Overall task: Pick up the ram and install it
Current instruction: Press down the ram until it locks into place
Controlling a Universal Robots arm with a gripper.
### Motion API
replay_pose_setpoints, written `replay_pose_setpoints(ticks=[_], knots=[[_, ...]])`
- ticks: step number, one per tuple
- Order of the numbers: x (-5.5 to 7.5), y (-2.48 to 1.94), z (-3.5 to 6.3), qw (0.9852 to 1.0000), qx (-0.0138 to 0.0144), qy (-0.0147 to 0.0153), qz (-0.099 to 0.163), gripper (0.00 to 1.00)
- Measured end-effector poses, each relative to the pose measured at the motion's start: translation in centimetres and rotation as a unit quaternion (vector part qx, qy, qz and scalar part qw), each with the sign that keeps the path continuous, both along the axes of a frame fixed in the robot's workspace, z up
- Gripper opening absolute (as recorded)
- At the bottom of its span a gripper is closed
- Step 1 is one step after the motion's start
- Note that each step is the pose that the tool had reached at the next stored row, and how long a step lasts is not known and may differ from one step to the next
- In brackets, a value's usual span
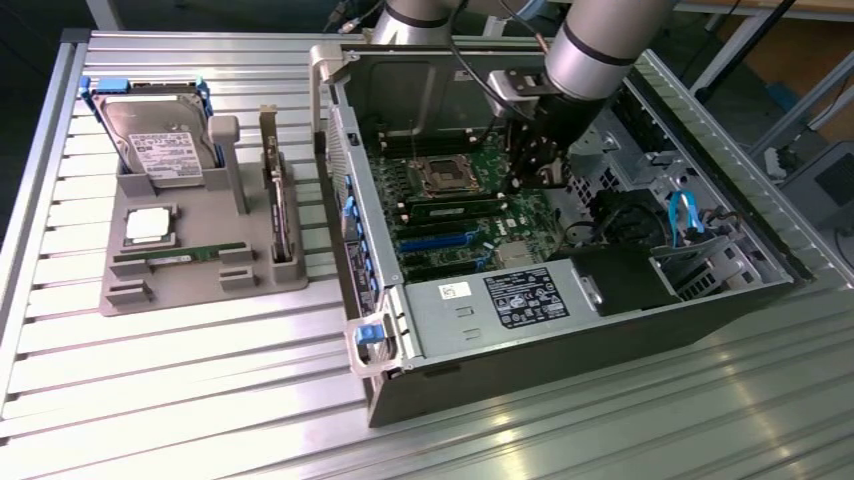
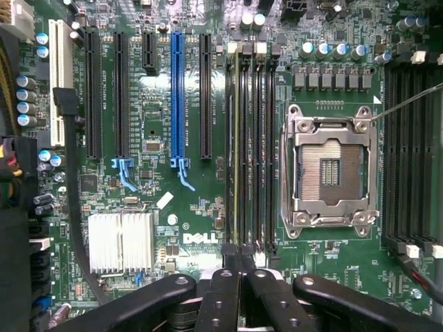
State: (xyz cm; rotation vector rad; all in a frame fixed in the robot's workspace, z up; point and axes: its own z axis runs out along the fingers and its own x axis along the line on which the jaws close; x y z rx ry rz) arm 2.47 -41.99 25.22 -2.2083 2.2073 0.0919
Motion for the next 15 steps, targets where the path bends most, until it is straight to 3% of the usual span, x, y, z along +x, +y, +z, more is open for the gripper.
replay_pose_setpoints(ticks=[9,13,15], knots=[[0.0,0.00,1.42,1.0000,0.0000,0.0000,0.000,0.10],[-0.1,0.00,1.43,1.0000,0.0000,0.0000,0.000,0.10],[-1.4,0.00,1.43,1.0000,0.0000,-0.0003,0.000,0.10]])
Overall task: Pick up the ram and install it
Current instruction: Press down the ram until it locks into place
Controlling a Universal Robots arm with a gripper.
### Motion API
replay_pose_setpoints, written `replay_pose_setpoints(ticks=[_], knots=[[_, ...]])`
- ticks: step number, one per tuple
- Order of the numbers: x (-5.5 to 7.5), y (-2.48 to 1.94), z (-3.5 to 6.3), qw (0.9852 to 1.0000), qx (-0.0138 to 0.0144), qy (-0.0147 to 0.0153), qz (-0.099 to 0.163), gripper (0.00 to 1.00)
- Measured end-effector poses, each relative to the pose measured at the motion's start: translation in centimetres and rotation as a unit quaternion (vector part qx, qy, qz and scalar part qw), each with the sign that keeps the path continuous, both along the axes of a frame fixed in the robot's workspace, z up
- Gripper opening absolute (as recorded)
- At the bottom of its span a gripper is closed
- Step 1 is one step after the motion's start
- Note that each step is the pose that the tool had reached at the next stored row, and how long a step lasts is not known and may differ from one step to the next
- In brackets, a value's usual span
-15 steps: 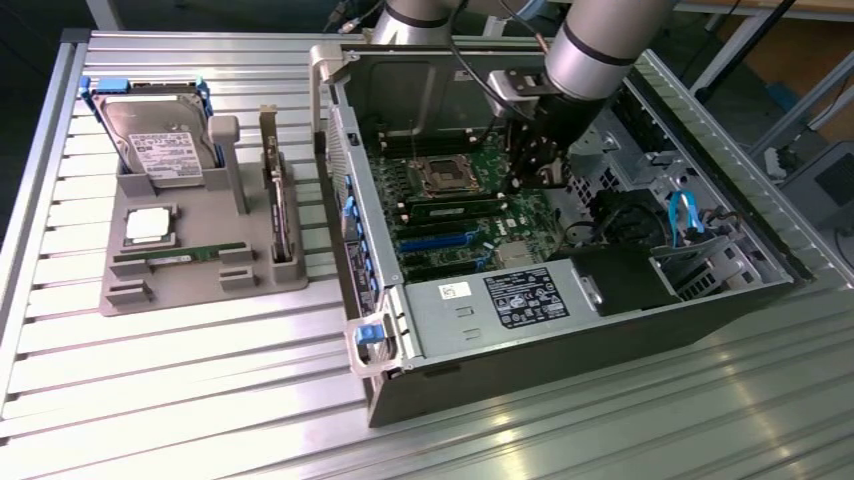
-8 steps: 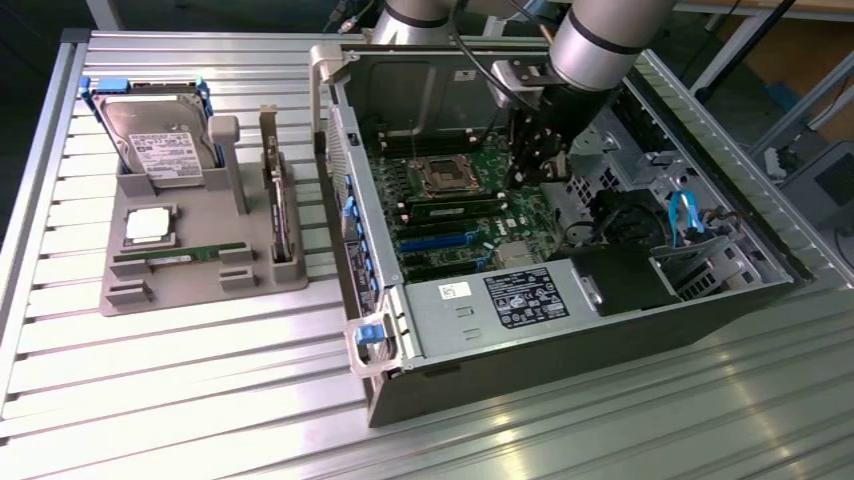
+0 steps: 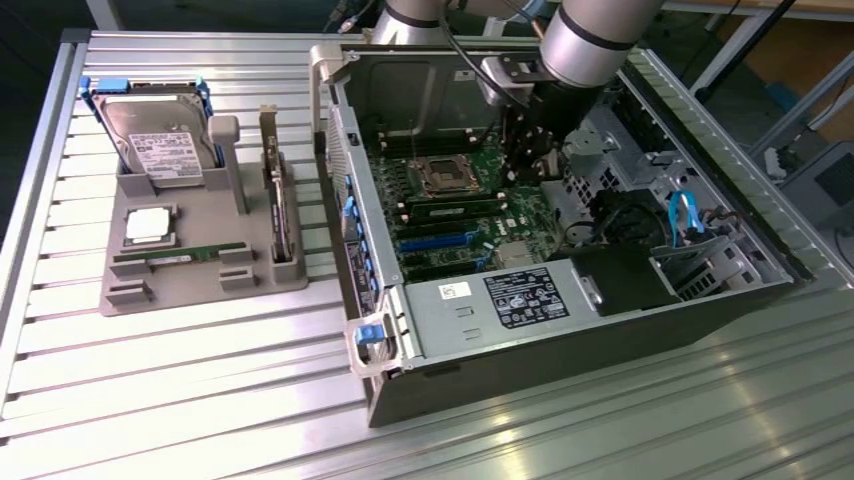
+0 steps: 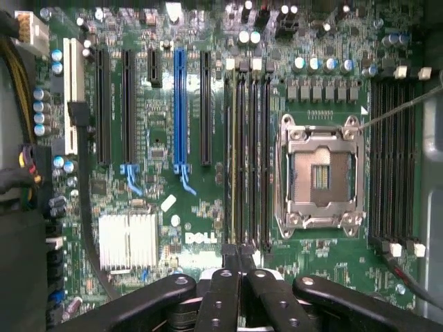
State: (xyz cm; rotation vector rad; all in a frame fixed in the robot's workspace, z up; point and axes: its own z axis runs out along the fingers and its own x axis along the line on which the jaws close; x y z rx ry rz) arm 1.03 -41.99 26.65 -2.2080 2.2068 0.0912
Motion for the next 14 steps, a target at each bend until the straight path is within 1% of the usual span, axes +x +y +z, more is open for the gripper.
replay_pose_setpoints(ticks=[2,3,6,9,11,12,14], knots=[[-1.0,0.00,0.00,1.0000,0.0000,-0.0003,0.000,0.10],[-1.7,0.00,0.00,1.0000,0.0000,-0.0004,0.000,0.10],[-4.5,0.00,0.00,1.0000,0.0000,-0.0008,0.000,0.10],[-6.6,0.00,0.00,1.0000,0.0000,-0.0011,0.000,0.10],[-7.3,0.00,0.00,1.0000,0.0000,-0.0012,0.000,0.10],[-8.1,0.00,0.00,1.0000,0.0000,-0.0013,0.000,0.10],[-8.3,0.01,-0.01,1.0000,0.0000,-0.0013,0.000,0.10]])
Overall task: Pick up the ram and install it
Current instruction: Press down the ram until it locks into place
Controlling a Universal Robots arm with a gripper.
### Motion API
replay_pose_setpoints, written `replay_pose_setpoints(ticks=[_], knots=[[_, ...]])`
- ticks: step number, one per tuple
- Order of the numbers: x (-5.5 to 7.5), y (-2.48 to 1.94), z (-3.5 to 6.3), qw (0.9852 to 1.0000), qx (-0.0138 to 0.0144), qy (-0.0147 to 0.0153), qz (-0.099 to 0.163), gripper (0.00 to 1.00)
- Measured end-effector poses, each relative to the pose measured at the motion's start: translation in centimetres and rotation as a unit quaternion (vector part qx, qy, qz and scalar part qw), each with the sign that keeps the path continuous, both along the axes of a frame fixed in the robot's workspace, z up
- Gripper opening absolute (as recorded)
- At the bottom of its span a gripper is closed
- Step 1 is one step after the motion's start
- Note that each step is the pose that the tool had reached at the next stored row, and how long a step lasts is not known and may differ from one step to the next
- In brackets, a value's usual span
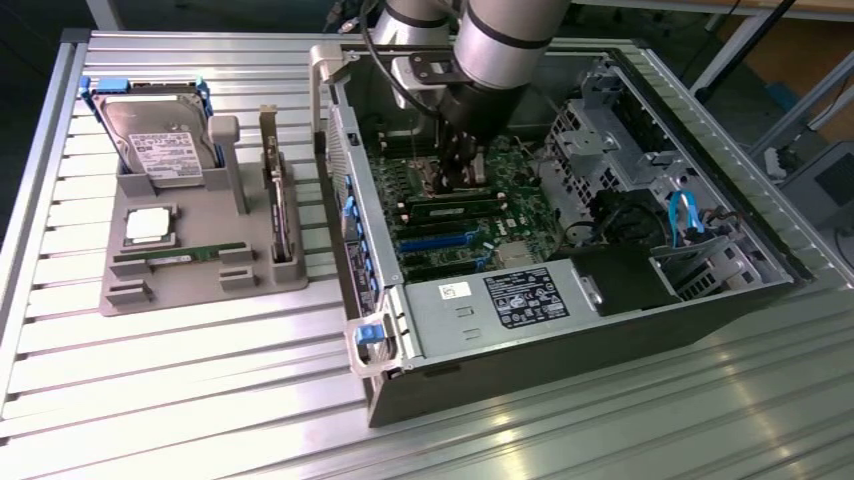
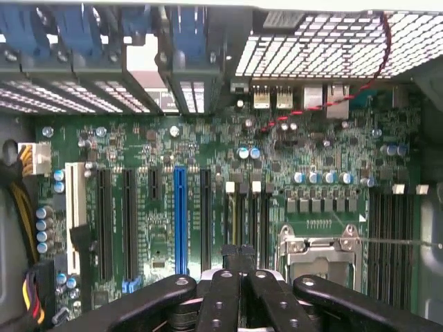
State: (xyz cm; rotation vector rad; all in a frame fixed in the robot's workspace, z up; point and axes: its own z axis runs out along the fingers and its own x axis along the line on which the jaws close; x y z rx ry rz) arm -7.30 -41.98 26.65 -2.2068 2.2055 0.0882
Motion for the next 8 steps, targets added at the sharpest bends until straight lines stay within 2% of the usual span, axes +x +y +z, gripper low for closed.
replay_pose_setpoints(ticks=[8], knots=[[-0.48,-0.01,0.00,1.0000,0.0000,0.0000,0.000,0.10]])
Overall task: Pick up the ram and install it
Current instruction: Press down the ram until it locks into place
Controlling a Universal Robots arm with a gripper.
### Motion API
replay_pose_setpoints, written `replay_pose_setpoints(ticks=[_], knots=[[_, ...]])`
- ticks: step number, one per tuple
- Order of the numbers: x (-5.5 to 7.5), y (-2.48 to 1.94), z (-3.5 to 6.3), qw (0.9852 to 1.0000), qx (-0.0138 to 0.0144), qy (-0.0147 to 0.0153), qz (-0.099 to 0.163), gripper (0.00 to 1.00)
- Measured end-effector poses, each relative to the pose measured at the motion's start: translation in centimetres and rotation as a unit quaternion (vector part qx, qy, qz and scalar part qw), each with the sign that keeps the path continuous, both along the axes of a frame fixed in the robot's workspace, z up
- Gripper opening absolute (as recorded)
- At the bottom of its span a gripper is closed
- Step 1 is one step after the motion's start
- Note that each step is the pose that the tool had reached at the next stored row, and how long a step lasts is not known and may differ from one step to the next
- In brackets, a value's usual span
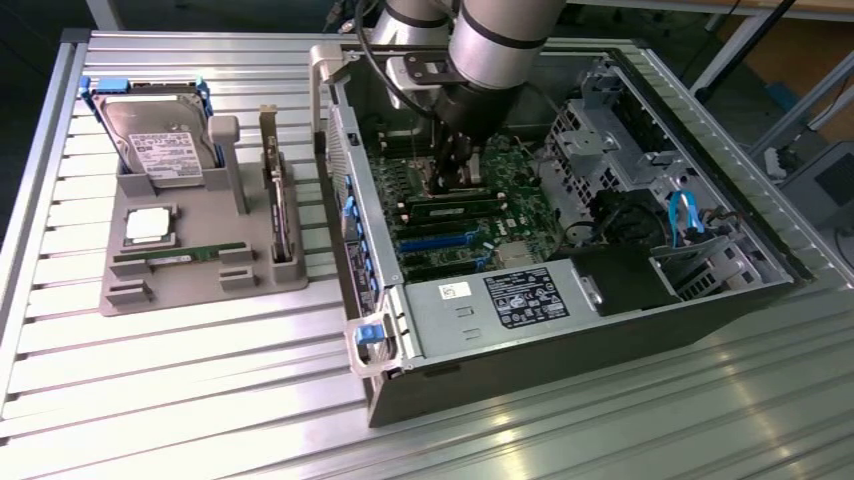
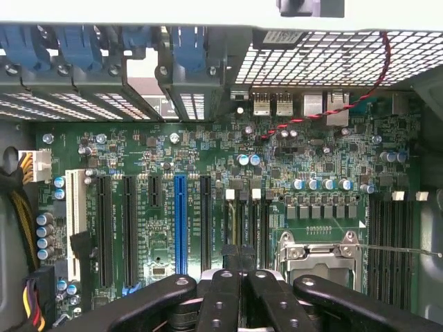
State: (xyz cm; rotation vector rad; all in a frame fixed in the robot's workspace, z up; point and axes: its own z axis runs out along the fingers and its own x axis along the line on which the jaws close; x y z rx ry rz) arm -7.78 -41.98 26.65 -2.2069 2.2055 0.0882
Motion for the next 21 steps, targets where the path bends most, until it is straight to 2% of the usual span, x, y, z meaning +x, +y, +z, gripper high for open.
replay_pose_setpoints(ticks=[9,15,21], knots=[[-0.3,-0.10,-0.96,1.0000,0.0000,0.0000,0.000,0.10],[-0.4,-0.13,-1.94,1.0000,0.0000,0.0000,0.000,0.10],[-0.4,-0.14,-2.16,1.0000,-0.0001,0.0000,0.000,0.10]])
